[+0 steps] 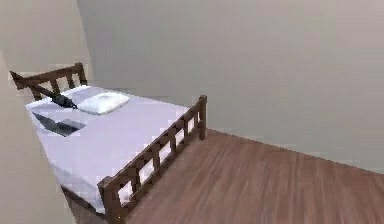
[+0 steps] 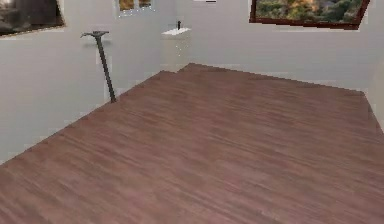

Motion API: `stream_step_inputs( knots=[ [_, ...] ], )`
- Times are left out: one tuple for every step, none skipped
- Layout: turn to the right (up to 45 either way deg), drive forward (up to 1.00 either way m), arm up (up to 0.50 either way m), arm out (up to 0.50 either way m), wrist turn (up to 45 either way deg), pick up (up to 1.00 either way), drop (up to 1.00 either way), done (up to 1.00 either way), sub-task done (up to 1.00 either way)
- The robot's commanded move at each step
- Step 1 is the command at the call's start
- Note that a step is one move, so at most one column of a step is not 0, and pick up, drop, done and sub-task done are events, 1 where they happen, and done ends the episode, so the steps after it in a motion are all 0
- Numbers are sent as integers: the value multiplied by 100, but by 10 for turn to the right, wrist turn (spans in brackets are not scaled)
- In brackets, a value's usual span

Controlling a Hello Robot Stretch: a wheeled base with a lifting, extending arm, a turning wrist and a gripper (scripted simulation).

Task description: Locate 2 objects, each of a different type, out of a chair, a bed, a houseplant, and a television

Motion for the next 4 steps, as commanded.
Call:
stream_step_inputs(
  knots=[
    [-60, 0, 0, 0, 0, 0, 0, 0, 0],
    [0, 5, 0, 0, 0, 0, 0, 0, 0],
    [-240, 0, 0, 0, 0, 0, 0, 0, 0],
    [0, 0, 0, 0, 0, 0, 0, 100, 0]
  ],
)
